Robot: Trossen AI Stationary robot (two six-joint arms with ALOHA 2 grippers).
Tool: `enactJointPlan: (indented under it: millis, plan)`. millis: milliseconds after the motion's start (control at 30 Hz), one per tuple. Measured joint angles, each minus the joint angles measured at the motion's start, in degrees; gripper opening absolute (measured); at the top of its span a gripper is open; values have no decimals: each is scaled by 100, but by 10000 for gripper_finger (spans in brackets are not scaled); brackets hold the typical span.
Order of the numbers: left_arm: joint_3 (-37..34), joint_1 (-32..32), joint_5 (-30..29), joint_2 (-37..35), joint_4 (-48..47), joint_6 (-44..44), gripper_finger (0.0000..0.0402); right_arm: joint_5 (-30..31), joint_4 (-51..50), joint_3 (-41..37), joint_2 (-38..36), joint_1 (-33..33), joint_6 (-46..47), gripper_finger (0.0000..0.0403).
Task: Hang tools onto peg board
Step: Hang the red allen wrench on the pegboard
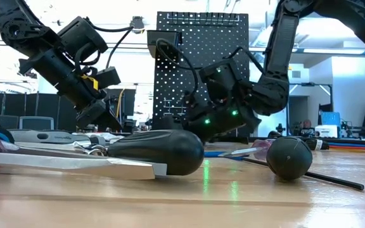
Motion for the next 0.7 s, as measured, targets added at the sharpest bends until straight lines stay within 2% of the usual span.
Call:
enactJointPlan:
  millis: [167, 233, 333, 500, 700]
  plan:
    - [-1, 1, -1, -1, 13, 1, 0, 1130, -546, 303, 13, 48, 467, 286]
    - [-1, 0, -1, 0, 13, 1, 0, 1346, -912, 492, 13, 43, 569, 286]
    - [-1, 1, -1, -1, 21, 3, 0, 962, -1072, 747, 60, -120, 527, 286]
    - [-1, 1, -1, 0, 20, 1, 0, 1108, -1614, 972, 56, -267, 708, 286]
    - [-1, 1, -1, 0, 22, 4, 0, 876, -1519, 972, 54, -458, 738, 286]
